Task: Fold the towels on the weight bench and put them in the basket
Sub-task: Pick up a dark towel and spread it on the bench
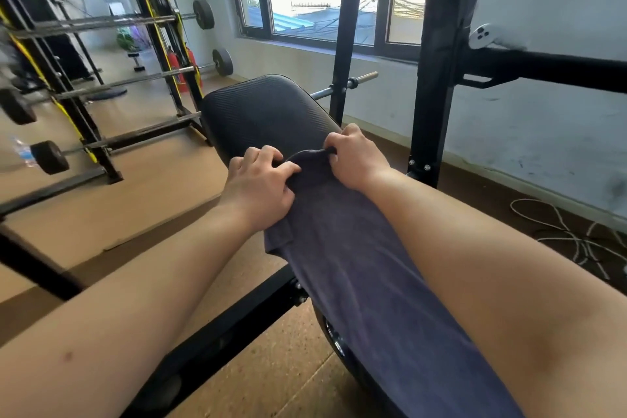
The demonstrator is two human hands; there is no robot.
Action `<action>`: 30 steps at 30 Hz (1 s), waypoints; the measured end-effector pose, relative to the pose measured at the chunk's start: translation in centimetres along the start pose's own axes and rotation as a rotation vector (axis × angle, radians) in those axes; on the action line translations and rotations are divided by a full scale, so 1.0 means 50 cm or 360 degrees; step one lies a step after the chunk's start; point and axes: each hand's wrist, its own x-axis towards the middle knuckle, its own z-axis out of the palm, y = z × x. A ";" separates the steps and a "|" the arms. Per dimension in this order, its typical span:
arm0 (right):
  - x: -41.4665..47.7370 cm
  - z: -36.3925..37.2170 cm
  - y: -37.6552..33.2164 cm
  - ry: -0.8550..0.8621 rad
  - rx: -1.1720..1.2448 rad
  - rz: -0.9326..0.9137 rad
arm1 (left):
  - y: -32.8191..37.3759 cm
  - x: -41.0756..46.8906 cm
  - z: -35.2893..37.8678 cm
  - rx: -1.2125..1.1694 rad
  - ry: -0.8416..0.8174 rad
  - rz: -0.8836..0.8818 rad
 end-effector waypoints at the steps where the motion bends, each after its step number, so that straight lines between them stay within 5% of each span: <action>1: 0.002 0.001 -0.001 0.0054 0.0004 0.0028 | -0.002 -0.001 -0.008 0.0018 -0.0022 -0.0017; 6: 0.014 0.005 -0.007 0.0352 0.0171 0.0182 | -0.001 0.013 -0.050 -0.0011 -0.0172 -0.0166; 15: 0.055 0.020 -0.005 0.0472 0.0169 0.0187 | -0.038 0.054 -0.066 -0.0074 -0.0378 -0.0298; 21: 0.049 0.059 0.009 -0.0007 0.0228 0.0336 | -0.020 0.040 -0.072 0.0768 -0.0059 -0.0197; 25: 0.040 0.066 0.013 -0.0128 0.0165 0.0324 | 0.009 0.030 -0.036 0.0504 0.0264 0.0140; 27: 0.030 0.070 0.015 -0.0102 0.0114 0.0168 | 0.025 0.021 -0.009 0.0299 0.0045 0.0322; 30: 0.032 0.065 0.028 0.0097 0.0259 0.0151 | 0.022 0.010 0.026 0.0197 -0.0283 0.0198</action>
